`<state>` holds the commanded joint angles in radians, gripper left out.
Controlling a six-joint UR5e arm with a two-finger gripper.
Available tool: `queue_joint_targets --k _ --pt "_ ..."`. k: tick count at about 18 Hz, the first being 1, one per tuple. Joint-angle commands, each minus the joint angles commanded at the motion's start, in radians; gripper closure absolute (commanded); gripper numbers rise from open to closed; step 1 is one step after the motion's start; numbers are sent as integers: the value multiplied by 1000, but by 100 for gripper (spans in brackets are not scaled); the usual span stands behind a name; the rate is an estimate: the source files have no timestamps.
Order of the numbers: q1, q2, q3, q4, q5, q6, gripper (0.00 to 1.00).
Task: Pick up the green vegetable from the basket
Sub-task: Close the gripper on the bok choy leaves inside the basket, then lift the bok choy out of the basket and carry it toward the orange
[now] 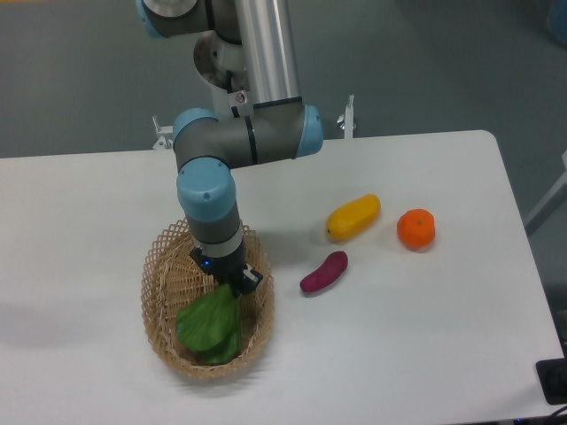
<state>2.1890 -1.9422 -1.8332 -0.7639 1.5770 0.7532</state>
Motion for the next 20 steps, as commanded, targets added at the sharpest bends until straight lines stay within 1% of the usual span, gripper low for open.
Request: queue_joint_targets --k 4,6,8,12,14,17,20 --pt "26 61 15 -17 -8 49 67" --pt "49 80 29 -20 -60 64 67" --pt "93 121 44 -38 -122 75 67" --pt "167 141 101 -127 -138 167 67" --pt "215 141 114 -140 -138 219 67" --pt "303 143 117 -147 -141 337 67" --pt "383 141 124 -173 -141 463 67"
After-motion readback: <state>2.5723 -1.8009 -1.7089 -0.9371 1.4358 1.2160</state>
